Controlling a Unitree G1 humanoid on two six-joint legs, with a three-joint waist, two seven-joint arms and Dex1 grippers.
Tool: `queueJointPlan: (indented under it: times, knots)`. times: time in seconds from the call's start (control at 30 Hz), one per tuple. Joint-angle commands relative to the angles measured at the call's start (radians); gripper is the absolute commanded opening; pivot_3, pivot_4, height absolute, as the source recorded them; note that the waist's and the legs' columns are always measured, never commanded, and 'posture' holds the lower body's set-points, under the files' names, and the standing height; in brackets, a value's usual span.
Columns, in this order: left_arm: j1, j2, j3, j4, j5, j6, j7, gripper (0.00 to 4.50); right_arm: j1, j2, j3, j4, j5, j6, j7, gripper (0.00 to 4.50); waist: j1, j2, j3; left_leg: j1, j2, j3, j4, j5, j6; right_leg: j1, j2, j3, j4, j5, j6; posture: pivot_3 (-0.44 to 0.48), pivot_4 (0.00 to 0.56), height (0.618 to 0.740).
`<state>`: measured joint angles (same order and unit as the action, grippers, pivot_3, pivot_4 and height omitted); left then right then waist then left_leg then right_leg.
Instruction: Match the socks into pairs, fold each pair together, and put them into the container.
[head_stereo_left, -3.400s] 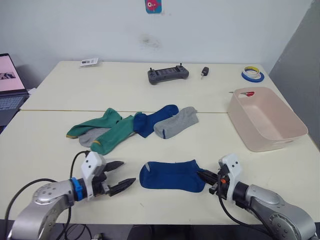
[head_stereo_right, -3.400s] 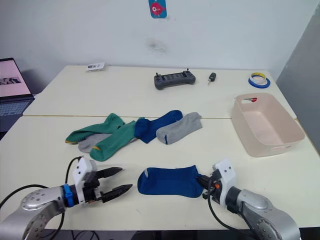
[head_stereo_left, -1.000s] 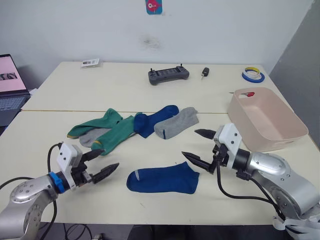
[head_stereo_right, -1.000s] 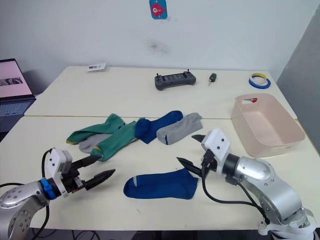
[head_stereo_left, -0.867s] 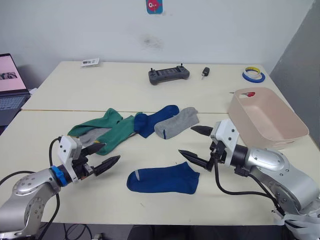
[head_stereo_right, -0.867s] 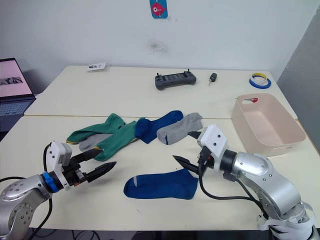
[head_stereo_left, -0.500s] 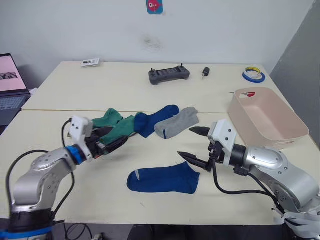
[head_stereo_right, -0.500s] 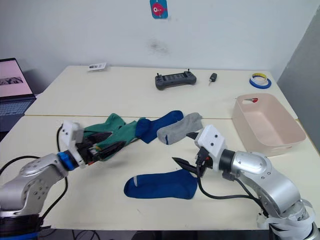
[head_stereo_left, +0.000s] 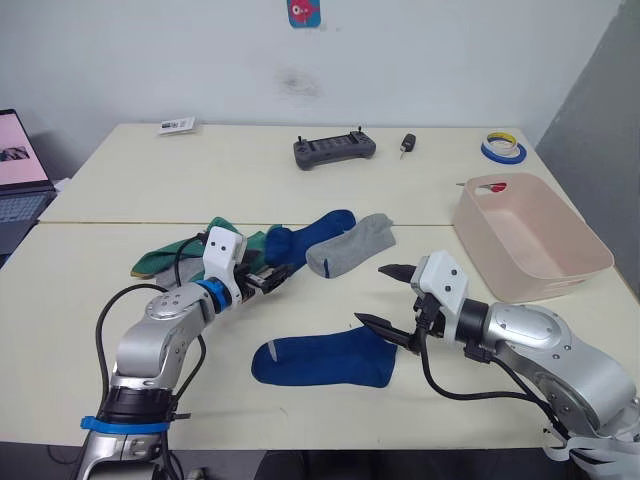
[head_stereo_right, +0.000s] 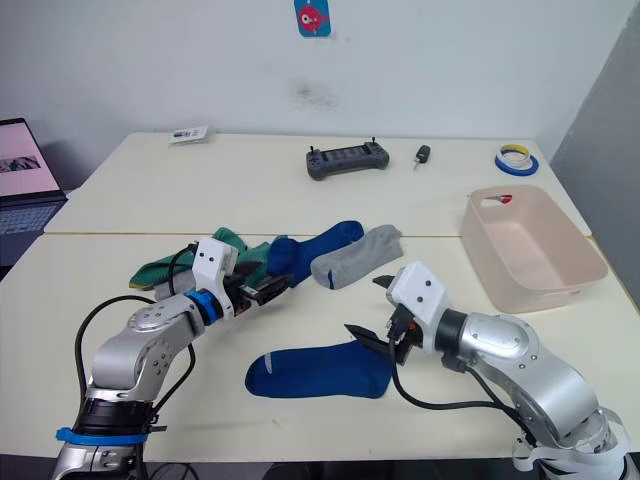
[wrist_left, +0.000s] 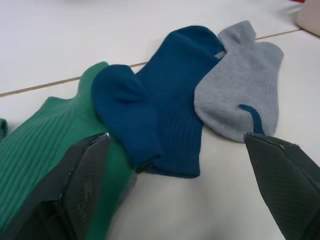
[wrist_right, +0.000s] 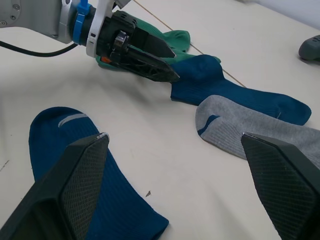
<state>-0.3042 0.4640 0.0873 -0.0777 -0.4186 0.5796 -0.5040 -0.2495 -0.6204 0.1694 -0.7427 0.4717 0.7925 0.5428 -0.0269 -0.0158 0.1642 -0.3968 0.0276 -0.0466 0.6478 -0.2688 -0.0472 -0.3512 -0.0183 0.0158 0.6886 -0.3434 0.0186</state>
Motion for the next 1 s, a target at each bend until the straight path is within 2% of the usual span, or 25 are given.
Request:
queueJointPlan:
  times: [0.03, 0.17, 0.47, 0.57, 0.93, 0.97, 1.0]
  knots:
    - [0.034, -0.025, 0.032, -0.067, 0.017, -0.032, 0.05, 4.48, -0.001, -0.003, -0.022, -0.037, -0.003, -0.007, -0.006, 4.5, -0.001, 0.0, 0.0, 0.0, 0.0, 0.0, 0.0, 0.0, 0.0, 0.0, 0.0, 0.0, 0.0, 0.0, 0.0, 0.0, 0.15, 0.74]
    - [0.047, -0.037, 0.032, -0.063, 0.032, -0.018, 0.087, 4.48, 0.0, -0.005, -0.021, -0.035, -0.003, -0.009, -0.004, 4.5, -0.001, 0.0, 0.0, 0.0, 0.0, 0.0, 0.0, 0.0, 0.0, 0.0, 0.0, 0.0, 0.0, 0.0, 0.0, 0.0, 0.15, 0.74]
    - [-0.016, -0.099, -0.006, -0.027, 0.043, 0.035, 0.132, 4.48, -0.003, -0.005, -0.015, -0.03, -0.003, -0.011, 0.003, 4.5, 0.001, 0.0, 0.0, -0.001, 0.0, 0.0, 0.0, 0.001, -0.001, 0.0, 0.0, 0.0, -0.001, 0.0, 0.0, 0.0, 0.15, 0.74]
    - [-0.039, -0.121, -0.018, -0.015, 0.048, 0.033, 0.137, 3.86, 0.0, -0.006, -0.015, -0.033, -0.002, -0.008, 0.002, 4.5, 0.001, 0.0, 0.0, 0.0, 0.0, 0.0, 0.0, 0.002, -0.003, 0.0, 0.0, 0.0, 0.0, 0.0, 0.0, 0.0, 0.15, 0.74]
    - [-0.02, -0.137, -0.012, -0.036, 0.05, 0.001, 0.12, 0.37, 0.012, -0.006, -0.021, -0.046, 0.005, 0.002, -0.003, 4.5, 0.001, 0.0, 0.0, 0.0, 0.0, 0.0, 0.0, 0.002, -0.004, 0.0, 0.0, 0.0, 0.0, 0.0, 0.0, 0.0, 0.15, 0.74]
    - [-0.012, -0.133, -0.007, -0.047, 0.045, 0.0, 0.116, 0.09, 0.013, -0.006, -0.022, -0.046, 0.005, 0.002, -0.002, 4.5, 0.001, 0.0, 0.0, 0.0, 0.0, 0.0, 0.0, 0.002, -0.004, 0.0, 0.0, 0.0, 0.0, 0.0, 0.0, 0.0, 0.15, 0.74]
    - [0.0, -0.128, 0.0, -0.058, 0.04, -0.001, 0.11, 0.02, 0.013, -0.006, -0.021, -0.045, 0.005, 0.001, -0.002, 4.5, 0.0, 0.0, 0.0, 0.0, 0.0, 0.0, 0.0, 0.002, -0.004, 0.0, 0.0, 0.0, 0.0, 0.0, 0.0, 0.0, 0.15, 0.74]
